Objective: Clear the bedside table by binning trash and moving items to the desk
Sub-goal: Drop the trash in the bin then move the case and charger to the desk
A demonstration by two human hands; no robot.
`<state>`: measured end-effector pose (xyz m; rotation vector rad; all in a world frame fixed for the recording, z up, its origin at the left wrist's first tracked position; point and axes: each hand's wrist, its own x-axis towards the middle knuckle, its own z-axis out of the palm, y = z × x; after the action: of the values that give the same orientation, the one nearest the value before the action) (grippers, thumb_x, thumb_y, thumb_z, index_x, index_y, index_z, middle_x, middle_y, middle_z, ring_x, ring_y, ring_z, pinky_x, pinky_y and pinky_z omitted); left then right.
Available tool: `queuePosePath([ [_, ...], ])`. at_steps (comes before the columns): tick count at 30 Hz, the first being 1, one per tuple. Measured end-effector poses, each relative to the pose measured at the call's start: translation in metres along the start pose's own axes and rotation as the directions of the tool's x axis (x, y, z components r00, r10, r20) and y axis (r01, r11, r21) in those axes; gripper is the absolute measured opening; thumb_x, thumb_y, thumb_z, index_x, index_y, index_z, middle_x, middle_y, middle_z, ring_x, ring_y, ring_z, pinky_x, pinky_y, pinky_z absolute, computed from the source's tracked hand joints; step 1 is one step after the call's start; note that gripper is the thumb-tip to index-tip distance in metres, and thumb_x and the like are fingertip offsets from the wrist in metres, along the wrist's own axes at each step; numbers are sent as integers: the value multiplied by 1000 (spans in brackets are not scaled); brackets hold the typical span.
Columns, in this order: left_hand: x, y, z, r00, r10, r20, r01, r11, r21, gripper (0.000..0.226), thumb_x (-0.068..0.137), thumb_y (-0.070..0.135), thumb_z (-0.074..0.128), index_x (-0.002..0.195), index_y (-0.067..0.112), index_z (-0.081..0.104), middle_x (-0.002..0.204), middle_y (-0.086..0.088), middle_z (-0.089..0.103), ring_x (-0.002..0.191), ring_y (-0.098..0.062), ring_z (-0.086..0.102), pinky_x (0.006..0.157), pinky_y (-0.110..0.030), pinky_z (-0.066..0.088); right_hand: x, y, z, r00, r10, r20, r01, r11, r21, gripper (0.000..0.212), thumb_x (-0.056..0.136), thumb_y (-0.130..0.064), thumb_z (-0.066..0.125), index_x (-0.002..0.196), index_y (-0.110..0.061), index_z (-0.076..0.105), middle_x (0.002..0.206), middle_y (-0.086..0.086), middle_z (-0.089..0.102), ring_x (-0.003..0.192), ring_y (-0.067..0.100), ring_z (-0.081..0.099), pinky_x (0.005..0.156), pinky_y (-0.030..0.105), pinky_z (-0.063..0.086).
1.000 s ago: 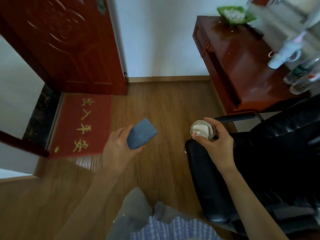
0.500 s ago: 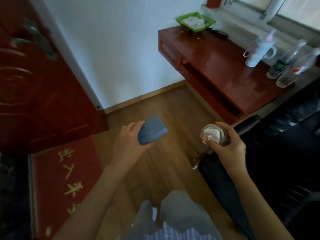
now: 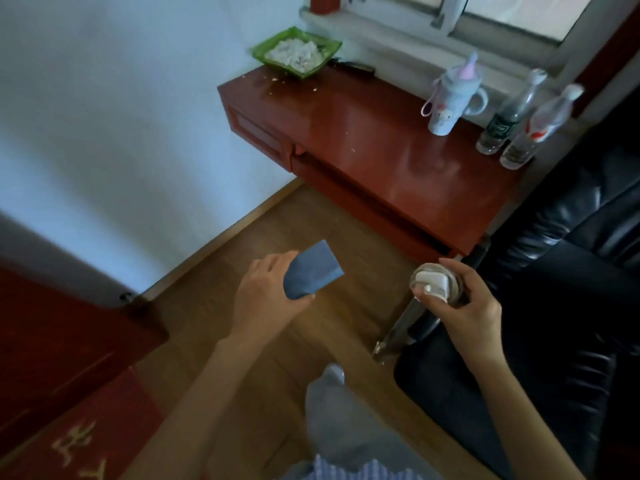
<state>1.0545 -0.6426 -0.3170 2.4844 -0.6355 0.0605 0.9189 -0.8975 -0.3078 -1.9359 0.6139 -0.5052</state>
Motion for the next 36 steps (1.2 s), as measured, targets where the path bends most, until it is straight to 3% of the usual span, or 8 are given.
queuePosePath([
  [2, 40, -2, 7, 999, 8, 32, -8, 1000, 4, 68, 66, 41, 80, 124, 17, 56, 115, -3, 63, 102, -23, 57, 78, -34, 52, 30, -5, 6, 999, 16, -32, -15, 1000, 11, 56, 66, -31, 84, 117, -26, 61, 106, -9, 66, 94, 2, 63, 77, 12, 51],
  [5, 92, 0, 16, 998, 26, 62, -25, 1000, -13, 66, 69, 54, 69, 125, 23, 52, 114, 0, 62, 102, -19, 58, 81, -36, 54, 73, -10, 11, 996, 40, -74, -37, 998, 41, 56, 66, -31, 84, 117, -27, 61, 107, -7, 66, 95, 7, 64, 81, 22, 54],
  [9, 149, 7, 31, 992, 99, 83, -94, 993, -72, 72, 65, 38, 82, 127, 13, 54, 117, -8, 62, 105, -27, 57, 79, -39, 51, 118, -17, 17, 993, 35, -115, -33, 999, 25, 60, 63, -43, 80, 117, -28, 60, 108, -6, 65, 95, 10, 64, 80, 24, 55],
  [14, 212, 12, 58, 962, 216, 166, -197, 973, -122, 72, 61, 44, 76, 121, 10, 57, 111, -9, 65, 100, -27, 61, 77, -41, 54, 164, -9, 25, 984, 65, -166, -67, 998, -11, 62, 61, -50, 79, 118, -31, 59, 110, -8, 65, 99, 12, 64, 84, 40, 56],
  [18, 269, 15, 77, 925, 330, 188, -314, 943, -111, 71, 54, 31, 87, 116, 9, 61, 103, -7, 67, 92, -27, 63, 71, -35, 51, 199, -2, 35, 964, 103, -245, -116, 992, -42, 61, 62, -48, 80, 118, -32, 59, 109, -10, 65, 97, 10, 64, 83, 40, 57],
  [21, 320, 13, 90, 893, 387, 230, -365, 921, -136, 71, 56, 34, 86, 119, 12, 59, 107, -3, 66, 96, -23, 60, 75, -36, 53, 222, 1, 44, 935, 157, -318, -175, 984, -29, 60, 62, -48, 80, 116, -36, 59, 107, -10, 66, 94, 10, 65, 80, 40, 58],
  [27, 408, 25, 113, 789, 532, 309, -508, 846, -159, 73, 59, 36, 84, 124, 15, 56, 112, -2, 63, 99, -23, 57, 79, -36, 51, 262, -2, 63, 847, 227, -480, -267, 964, -15, 54, 63, -43, 82, 111, -40, 60, 103, -9, 67, 91, 11, 65, 78, 41, 57],
  [36, 475, 79, 191, 559, 674, 482, -657, 715, -237, 73, 65, 39, 78, 129, 16, 52, 118, -2, 61, 104, -24, 55, 84, -39, 51, 290, 13, 53, 727, 313, -611, -384, 923, 17, 54, 64, -40, 84, 112, -39, 59, 102, -10, 66, 88, 10, 65, 74, 38, 58],
])
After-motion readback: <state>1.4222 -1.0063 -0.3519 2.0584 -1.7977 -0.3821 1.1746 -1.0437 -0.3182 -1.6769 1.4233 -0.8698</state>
